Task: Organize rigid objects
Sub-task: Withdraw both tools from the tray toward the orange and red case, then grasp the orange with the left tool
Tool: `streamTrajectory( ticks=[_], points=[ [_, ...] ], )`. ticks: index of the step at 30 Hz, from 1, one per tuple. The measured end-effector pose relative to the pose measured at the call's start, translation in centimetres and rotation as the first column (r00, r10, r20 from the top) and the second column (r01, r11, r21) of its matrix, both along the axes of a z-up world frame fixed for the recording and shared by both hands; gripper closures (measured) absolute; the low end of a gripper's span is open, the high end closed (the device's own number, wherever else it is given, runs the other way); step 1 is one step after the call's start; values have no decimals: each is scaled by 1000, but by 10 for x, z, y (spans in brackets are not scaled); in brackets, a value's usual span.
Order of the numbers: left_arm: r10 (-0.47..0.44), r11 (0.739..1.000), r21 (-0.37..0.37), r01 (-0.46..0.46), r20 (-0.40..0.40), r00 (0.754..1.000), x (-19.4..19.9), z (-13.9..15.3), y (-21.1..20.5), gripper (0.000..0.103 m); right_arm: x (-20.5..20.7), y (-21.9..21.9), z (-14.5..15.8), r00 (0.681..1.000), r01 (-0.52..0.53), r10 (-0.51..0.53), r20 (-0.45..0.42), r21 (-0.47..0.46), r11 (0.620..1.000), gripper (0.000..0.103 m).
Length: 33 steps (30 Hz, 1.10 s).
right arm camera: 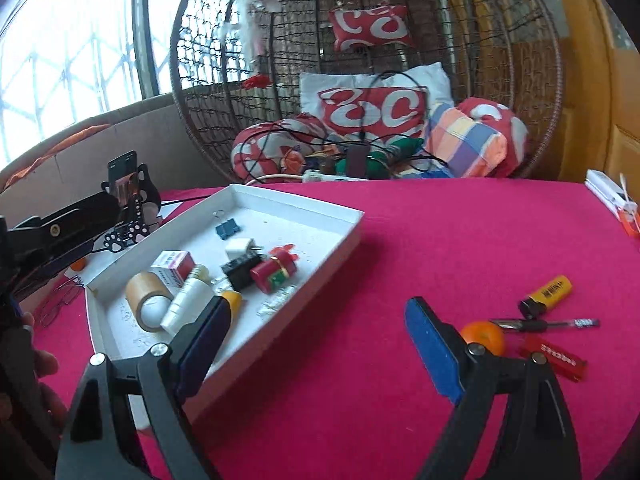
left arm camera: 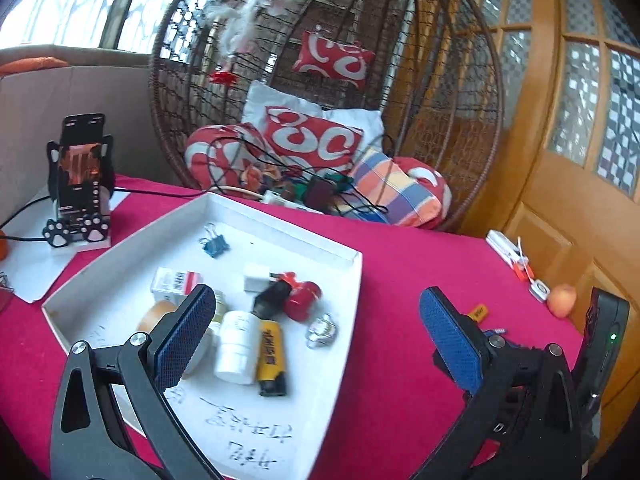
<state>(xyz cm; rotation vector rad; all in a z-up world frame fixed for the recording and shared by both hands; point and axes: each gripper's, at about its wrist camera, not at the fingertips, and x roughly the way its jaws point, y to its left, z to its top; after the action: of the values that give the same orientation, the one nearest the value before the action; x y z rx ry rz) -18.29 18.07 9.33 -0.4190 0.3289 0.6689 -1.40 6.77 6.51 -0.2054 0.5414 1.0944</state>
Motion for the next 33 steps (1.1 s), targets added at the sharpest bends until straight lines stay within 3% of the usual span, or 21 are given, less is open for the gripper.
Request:
streamTrajectory(
  ticks=[7, 12, 15, 18, 24, 28, 33],
  points=[
    [-138, 989, -74, 130, -125, 982, 47, -34, -26, 0, 60, -80, -9, 967, 255, -254, -20, 29, 967, 14],
    [-206, 977, -98, 190, -199, 958, 70, -49, -36, 0, 89, -103, -18, 924, 355, -348, -159, 19, 935, 14],
    [-214, 977, -70, 203, -240, 947, 77, -55, -46, 0, 92, -107, -22, 917, 360, -351, -187, 14, 933, 14],
    [-237, 971, -94, 220, -244, 940, 83, -56, -50, 0, 95, -111, -25, 915, 357, -346, -206, 19, 934, 14],
    [-244, 968, -2, 252, -257, 935, 89, -48, -65, 0, 101, -124, -27, 896, 385, -355, -266, 67, 921, 14],
    [-317, 948, -59, 312, -266, 910, 111, -59, -65, 0, 107, -130, -30, 875, 413, -370, -311, 83, 907, 14],
    [-343, 939, -135, 316, -336, 877, 148, -80, -61, 0, 110, -134, -32, 863, 428, -378, -336, 87, 900, 14]
  ],
)
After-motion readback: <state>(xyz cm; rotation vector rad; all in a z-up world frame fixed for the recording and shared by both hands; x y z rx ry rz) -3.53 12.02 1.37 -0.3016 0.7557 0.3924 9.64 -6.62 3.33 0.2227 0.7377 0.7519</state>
